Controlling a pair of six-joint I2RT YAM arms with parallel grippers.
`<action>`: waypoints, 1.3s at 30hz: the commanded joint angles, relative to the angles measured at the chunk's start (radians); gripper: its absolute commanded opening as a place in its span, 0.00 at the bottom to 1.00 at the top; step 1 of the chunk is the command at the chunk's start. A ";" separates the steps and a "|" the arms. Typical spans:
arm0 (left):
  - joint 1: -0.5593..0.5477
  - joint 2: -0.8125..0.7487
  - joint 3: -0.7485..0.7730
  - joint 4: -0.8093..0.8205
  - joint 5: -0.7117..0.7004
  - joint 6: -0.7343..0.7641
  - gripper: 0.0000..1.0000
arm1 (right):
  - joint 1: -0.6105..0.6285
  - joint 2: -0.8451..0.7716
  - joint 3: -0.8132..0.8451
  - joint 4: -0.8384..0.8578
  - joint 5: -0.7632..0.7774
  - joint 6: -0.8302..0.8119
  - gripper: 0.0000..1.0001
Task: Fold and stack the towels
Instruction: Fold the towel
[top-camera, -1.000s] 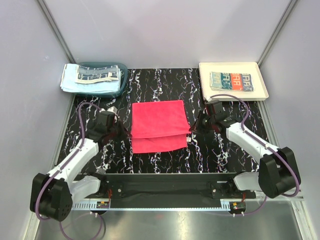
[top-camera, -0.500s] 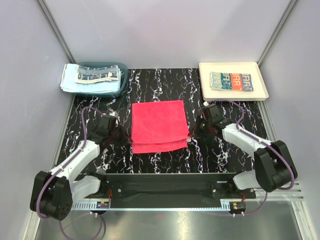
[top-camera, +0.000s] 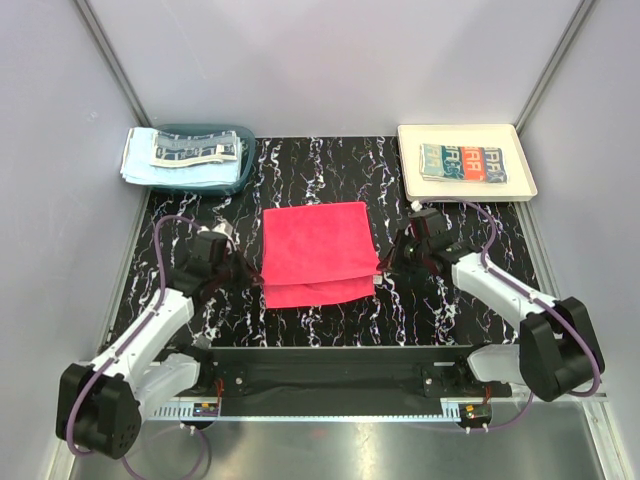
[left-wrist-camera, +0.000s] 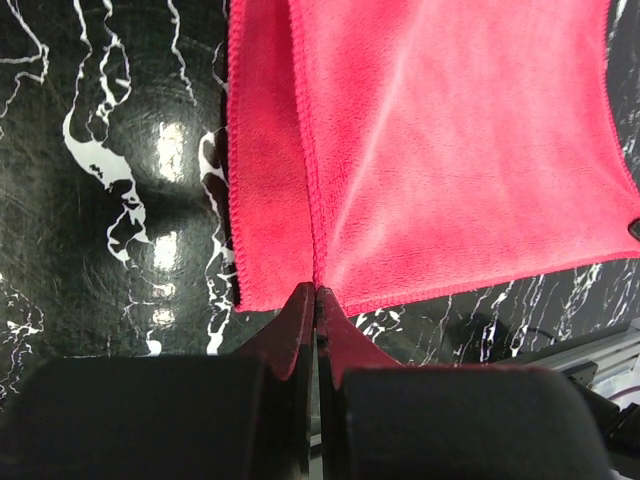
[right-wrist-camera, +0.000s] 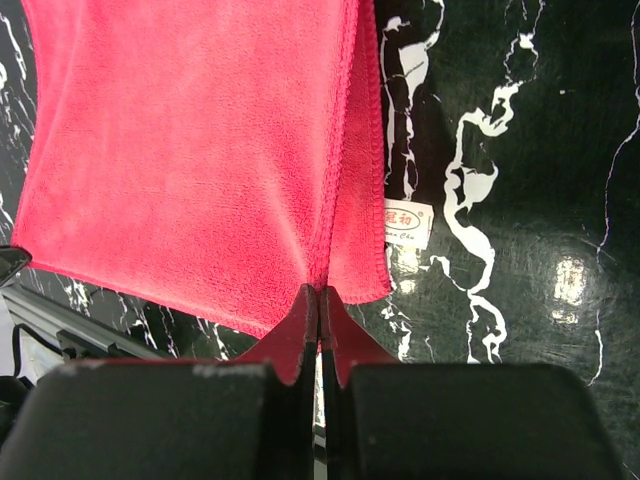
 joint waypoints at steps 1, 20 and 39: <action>-0.004 -0.003 -0.029 0.031 0.020 -0.002 0.00 | 0.016 -0.003 -0.032 0.043 0.007 0.017 0.00; -0.006 0.240 -0.178 0.245 0.091 -0.039 0.00 | 0.041 0.236 -0.164 0.276 -0.010 0.049 0.00; -0.004 0.145 -0.014 -0.063 0.060 0.012 0.35 | 0.041 0.031 -0.198 0.128 0.062 0.049 0.38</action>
